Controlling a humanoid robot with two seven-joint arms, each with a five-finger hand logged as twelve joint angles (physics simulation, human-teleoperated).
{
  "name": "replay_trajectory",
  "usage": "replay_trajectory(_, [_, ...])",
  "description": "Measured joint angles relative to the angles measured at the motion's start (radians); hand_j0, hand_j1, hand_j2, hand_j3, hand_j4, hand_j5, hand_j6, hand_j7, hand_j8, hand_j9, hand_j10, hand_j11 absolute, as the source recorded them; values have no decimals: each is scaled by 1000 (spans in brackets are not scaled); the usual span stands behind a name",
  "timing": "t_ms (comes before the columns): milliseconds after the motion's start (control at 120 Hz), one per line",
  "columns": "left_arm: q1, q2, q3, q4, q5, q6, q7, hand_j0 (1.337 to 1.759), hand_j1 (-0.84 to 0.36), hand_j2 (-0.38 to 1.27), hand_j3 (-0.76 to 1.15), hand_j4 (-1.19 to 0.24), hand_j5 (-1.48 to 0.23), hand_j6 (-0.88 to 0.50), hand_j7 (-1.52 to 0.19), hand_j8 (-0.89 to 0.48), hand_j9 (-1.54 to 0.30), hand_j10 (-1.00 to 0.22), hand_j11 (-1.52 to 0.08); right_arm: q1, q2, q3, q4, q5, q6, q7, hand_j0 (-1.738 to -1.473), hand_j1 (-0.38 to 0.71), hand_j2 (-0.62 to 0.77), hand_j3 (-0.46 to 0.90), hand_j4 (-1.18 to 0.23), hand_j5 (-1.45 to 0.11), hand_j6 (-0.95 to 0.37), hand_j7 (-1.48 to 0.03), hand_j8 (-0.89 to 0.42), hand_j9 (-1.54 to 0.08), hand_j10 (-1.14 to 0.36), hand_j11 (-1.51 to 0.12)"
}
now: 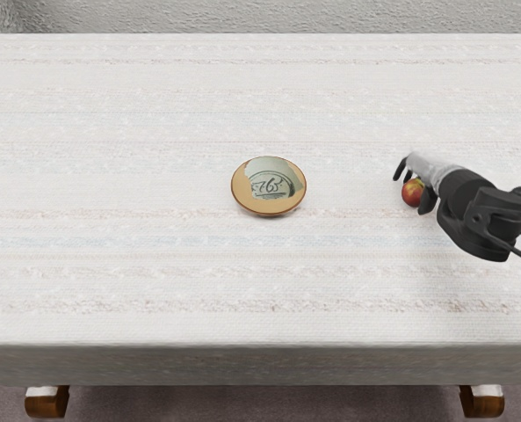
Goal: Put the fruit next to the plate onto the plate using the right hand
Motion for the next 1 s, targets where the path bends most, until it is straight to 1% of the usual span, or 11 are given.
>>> replay_trajectory(117, [0, 0, 0, 0, 0, 0, 0, 1658, 349, 0, 0, 0, 0, -1, 0, 0, 0, 0, 0, -3, 1, 0, 0, 0, -2, 0, -1658, 223, -85, -1, -494, -622, -480, -629, -450, -630, -490, -630])
replay_trajectory(217, [0, 0, 0, 0, 0, 0, 0, 1658, 349, 0, 0, 0, 0, -1, 0, 0, 0, 0, 0, -7, 4, 0, -1, 1, -3, -1, -1651, 239, -87, -3, -565, -698, -445, -712, -403, -710, -558, -709])
replay_trajectory(350, [0, 0, 0, 0, 0, 0, 0, 1658, 349, 0, 0, 0, 0, -1, 0, -1, 0, 0, 0, -9, 5, 1, -6, 5, 0, -1, -1640, 244, -102, -1, -640, -859, -397, -840, -338, -873, -616, -874])
replay_trajectory(383, [0, 0, 0, 0, 0, 0, 0, 1658, 349, 0, 0, 0, 0, -1, 0, -1, 0, 0, 0, -9, 5, 1, -7, 6, 0, -1, -1638, 241, -90, -1, -655, -892, -396, -866, -344, -907, -611, -910])
replay_trajectory(425, [0, 0, 0, 0, 0, 0, 0, 1658, 349, 0, 0, 0, 0, -1, 0, -1, 0, 0, 0, -9, 5, 1, -8, 7, -1, -1, -1639, 251, -10, -1, -680, -915, -404, -895, -369, -934, -636, -938])
replay_trajectory(467, [0, 0, 0, 0, 0, 0, 0, 1658, 349, 0, 0, 0, 0, -1, 0, -1, 0, 0, 0, -9, 5, 2, -9, 8, -2, -1, -1640, 250, 24, -3, -699, -934, -406, -918, -384, -956, -651, -962])
replay_trajectory(475, [0, 0, 0, 0, 0, 0, 0, 1658, 349, 0, 0, 0, 0, -1, 0, -1, 0, 0, 0, -9, 5, 3, -10, 9, -2, -1, -1639, 247, 9, 23, -702, -939, -403, -922, -388, -961, -653, -967])
replay_trajectory(517, [0, 0, 0, 0, 0, 0, 0, 1658, 349, 0, 0, 0, 0, -1, 0, -1, 0, 0, 0, -8, 5, 5, -15, 11, -1, 0, -1640, 241, -13, 0, -712, -962, -394, -940, -392, -985, -670, -991])
replay_trajectory(733, [0, 0, 0, 0, 0, 0, 0, 1658, 349, 0, 0, 0, 0, -1, 0, -1, 0, 0, 0, 17, 17, 16, -30, 24, -1, -1, -1639, 211, -82, -1, -705, -1014, -374, -992, -382, -1040, -696, -1045])
replay_trajectory(833, [0, 0, 0, 0, 0, 0, 0, 1658, 349, 0, 0, 0, 0, -1, 0, -1, 0, 0, 0, 44, 44, 24, -29, 28, -2, -1, -1642, 253, 23, 0, -695, -1019, -358, -1003, -374, -1046, -689, -1047])
replay_trajectory(1000, [0, 0, 0, 0, 0, 0, 0, 1658, 349, 0, 0, 0, 0, -1, 0, -1, 0, 0, 0, 102, 109, 46, -24, 29, -2, 0, -1644, 274, 42, 0, -674, -1029, -334, -1013, -357, -1055, -679, -1059])
